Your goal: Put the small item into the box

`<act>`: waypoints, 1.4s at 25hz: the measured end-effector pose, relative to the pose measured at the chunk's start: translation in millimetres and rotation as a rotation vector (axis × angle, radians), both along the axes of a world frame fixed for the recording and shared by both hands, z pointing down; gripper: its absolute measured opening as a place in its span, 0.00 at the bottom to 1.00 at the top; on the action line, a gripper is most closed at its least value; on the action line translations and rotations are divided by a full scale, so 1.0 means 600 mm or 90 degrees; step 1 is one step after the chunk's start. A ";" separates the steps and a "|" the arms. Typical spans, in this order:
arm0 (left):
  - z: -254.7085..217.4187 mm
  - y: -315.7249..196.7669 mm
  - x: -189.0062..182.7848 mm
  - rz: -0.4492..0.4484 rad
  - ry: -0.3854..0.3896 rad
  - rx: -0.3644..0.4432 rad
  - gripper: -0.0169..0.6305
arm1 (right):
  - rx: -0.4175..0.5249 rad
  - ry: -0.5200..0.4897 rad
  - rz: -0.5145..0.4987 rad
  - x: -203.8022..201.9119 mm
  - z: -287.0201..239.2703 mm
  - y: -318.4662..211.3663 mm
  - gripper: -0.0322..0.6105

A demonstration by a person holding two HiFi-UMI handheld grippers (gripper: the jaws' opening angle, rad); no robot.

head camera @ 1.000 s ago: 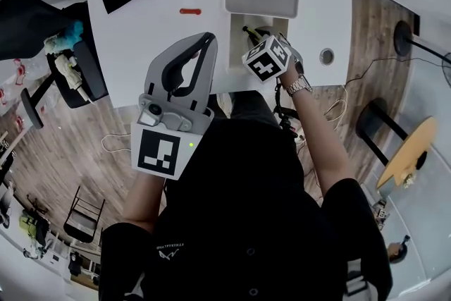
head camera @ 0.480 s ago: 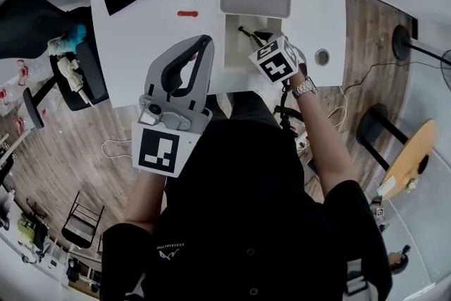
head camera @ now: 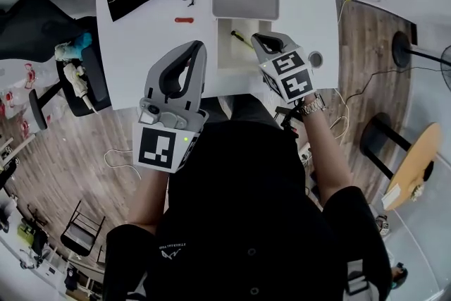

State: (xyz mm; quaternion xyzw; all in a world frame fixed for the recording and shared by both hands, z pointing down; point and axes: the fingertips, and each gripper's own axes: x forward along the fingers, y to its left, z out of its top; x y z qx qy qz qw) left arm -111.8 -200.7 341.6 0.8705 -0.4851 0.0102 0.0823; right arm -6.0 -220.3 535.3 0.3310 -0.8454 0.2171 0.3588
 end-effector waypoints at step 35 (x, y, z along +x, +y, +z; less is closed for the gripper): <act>-0.082 0.133 0.072 -0.079 -0.009 0.080 0.03 | 0.259 -0.326 0.023 0.132 -0.386 0.115 0.06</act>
